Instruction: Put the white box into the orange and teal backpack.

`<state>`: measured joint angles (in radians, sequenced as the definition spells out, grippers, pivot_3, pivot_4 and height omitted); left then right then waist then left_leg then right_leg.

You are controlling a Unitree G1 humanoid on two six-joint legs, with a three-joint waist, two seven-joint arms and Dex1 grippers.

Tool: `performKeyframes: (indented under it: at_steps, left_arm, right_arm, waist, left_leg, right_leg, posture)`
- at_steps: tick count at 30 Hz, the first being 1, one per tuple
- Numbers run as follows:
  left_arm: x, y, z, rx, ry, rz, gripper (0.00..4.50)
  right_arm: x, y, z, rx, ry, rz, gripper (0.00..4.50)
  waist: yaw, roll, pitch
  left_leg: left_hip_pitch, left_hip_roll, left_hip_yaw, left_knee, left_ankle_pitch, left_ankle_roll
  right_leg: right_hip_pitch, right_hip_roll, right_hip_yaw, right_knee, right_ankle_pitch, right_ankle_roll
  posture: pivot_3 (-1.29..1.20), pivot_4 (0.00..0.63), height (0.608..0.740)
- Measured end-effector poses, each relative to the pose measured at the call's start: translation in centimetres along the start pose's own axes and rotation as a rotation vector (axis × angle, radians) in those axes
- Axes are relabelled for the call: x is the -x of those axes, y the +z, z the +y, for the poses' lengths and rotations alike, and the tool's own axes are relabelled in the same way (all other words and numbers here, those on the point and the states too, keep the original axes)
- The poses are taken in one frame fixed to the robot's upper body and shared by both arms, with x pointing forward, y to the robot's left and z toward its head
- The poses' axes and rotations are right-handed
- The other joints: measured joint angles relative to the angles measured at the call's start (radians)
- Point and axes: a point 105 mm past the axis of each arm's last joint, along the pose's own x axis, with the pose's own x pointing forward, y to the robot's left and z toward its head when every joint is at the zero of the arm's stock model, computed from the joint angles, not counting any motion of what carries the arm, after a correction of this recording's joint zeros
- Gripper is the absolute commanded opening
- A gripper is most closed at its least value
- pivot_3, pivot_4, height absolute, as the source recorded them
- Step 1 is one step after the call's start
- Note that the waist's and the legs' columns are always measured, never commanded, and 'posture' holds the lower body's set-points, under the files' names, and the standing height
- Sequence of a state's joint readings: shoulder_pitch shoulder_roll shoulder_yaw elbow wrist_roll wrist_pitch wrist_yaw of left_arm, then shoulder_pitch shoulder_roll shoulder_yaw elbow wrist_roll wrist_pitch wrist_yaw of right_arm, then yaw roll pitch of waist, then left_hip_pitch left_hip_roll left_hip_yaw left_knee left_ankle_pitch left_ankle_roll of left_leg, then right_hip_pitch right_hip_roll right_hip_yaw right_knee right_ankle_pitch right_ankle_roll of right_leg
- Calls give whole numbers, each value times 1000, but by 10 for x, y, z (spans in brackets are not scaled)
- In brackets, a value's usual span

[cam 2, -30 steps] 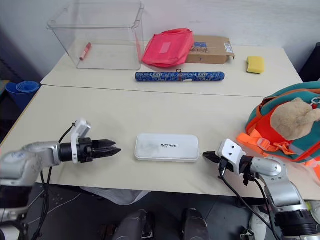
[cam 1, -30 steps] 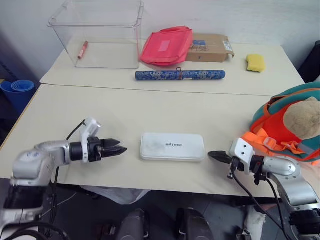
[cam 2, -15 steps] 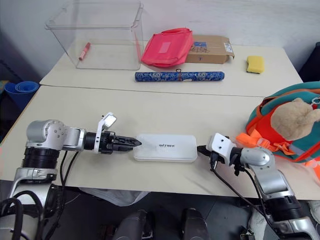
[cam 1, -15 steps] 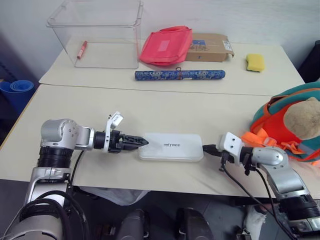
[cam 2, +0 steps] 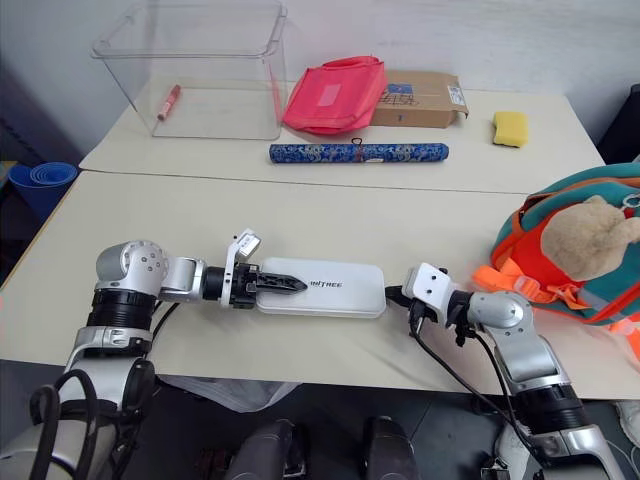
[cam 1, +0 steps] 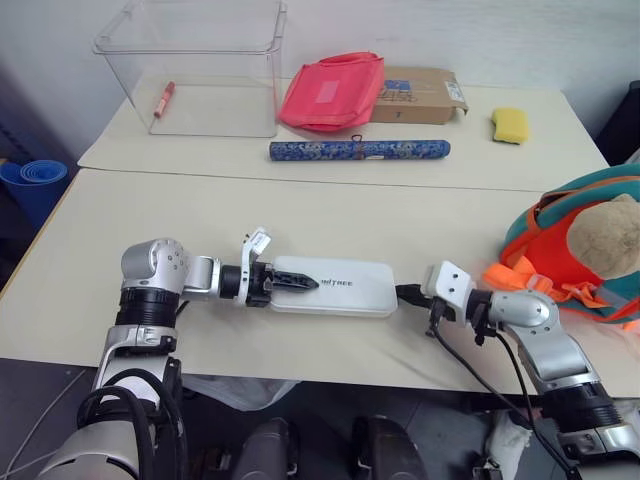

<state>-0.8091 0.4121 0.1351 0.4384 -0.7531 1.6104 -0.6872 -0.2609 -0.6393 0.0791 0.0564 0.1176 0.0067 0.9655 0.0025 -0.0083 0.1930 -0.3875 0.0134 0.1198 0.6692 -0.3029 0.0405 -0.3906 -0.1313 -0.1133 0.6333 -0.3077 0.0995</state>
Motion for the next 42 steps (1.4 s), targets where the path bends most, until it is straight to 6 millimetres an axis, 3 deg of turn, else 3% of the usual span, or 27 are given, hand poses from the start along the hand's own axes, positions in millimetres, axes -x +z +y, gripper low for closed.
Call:
performKeyframes:
  at_steps: [2, 5, 13, 14, 17, 22, 26, 30, 34, 37, 40, 42]
  left_arm:
    - [1, -1, -7, -26, -53, -17, 1302]
    - [5, -8, -6, -104, -83, -58, 1259]
    - [29, -20, -26, -638, -228, -155, 1259]
    - [28, -24, -29, -700, -254, -143, 1259]
    - [29, -34, -33, -812, -325, -154, 1259]
    - [27, -42, -34, -918, -355, -98, 1259]
    - [23, -41, -38, -951, -373, -85, 1259]
    - [23, -40, -40, -968, -372, -87, 1259]
    - [24, -40, -39, -964, -351, -86, 1259]
    - [31, -43, -37, -948, -319, -70, 1259]
    - [38, -37, -38, -955, -297, -91, 1259]
    - [39, -33, -40, -970, -290, -101, 1259]
  right_arm:
    - [6, -3, 7, -30, -4, -18, 0]
    - [24, -6, 17, -120, -44, -52, 531]
    - [108, -17, 46, -328, -300, 3, 3209]
    - [123, -17, 47, -357, -381, 1, 3566]
    - [193, -31, 68, -474, -683, 94, 4473]
    - [263, -34, 81, -491, -967, 180, 4473]
    - [292, -37, 72, -465, -1071, 196, 4473]
    - [301, -44, 33, -422, -1064, 161, 4473]
    - [288, -43, -13, -394, -996, 78, 4473]
    - [255, -40, -38, -426, -858, -5, 4473]
    - [221, -35, -48, -461, -720, -74, 3886]
    - [200, -29, -53, -469, -645, -106, 3144]
  waist:
    - [0, 0, 0]
    - [-2, 0, 0]
    - [1, 0, 0]
    - [5, 0, 0]
    - [27, 1, -1]
    - [9, 1, -1]
    - [-3, 2, -1]
    - [-12, 2, -1]
    - [-7, 2, -1]
    - [-5, 2, 0]
    - [0, 2, 0]
    - [4, 2, 0]
  left_leg:
    - [0, 0, 0, 0, 0, 0]
    - [0, 0, 0, -2, -1, -1]
    - [0, 1, 2, -3, -3, -7]
    - [0, 1, 1, -4, -4, -8]
    - [0, 1, 0, -7, -5, -9]
    - [2, 2, 4, -7, -8, -6]
    - [1, 3, 3, -8, -8, -6]
    - [2, 2, 4, -7, -6, 0]
    - [2, 2, 3, -7, -4, 0]
    - [1, 2, 2, -6, -4, 0]
    - [1, 2, 1, -5, -3, 1]
    - [0, 1, 1, -3, -3, 2]
  right_leg:
    - [0, -1, 0, 0, 0, 0]
    - [-1, -1, 1, -1, 0, 0]
    - [-1, -1, 3, -8, 0, 0]
    - [-1, -1, 3, -8, 0, 0]
    - [-2, -1, 3, -9, -1, -1]
    - [-1, -1, 6, -11, 0, -1]
    - [-2, -1, 6, -11, 0, -2]
    - [-2, -1, 7, -11, 0, -2]
    - [-2, -1, 5, -9, -1, -2]
    - [-2, -1, 4, -8, -1, -2]
    - [-2, -1, 3, -7, -1, -2]
    - [-2, -1, 3, -7, -1, -2]
  posture:
    - [0, 150, 740]
    - [0, 150, 740]
    - [0, 150, 740]
    - [0, 150, 740]
    - [0, 150, 740]
    - [0, 150, 740]
    - [0, 150, 740]
    - [0, 150, 740]
    - [0, 150, 740]
    - [0, 150, 740]
    - [0, 150, 740]
    - [0, 150, 740]
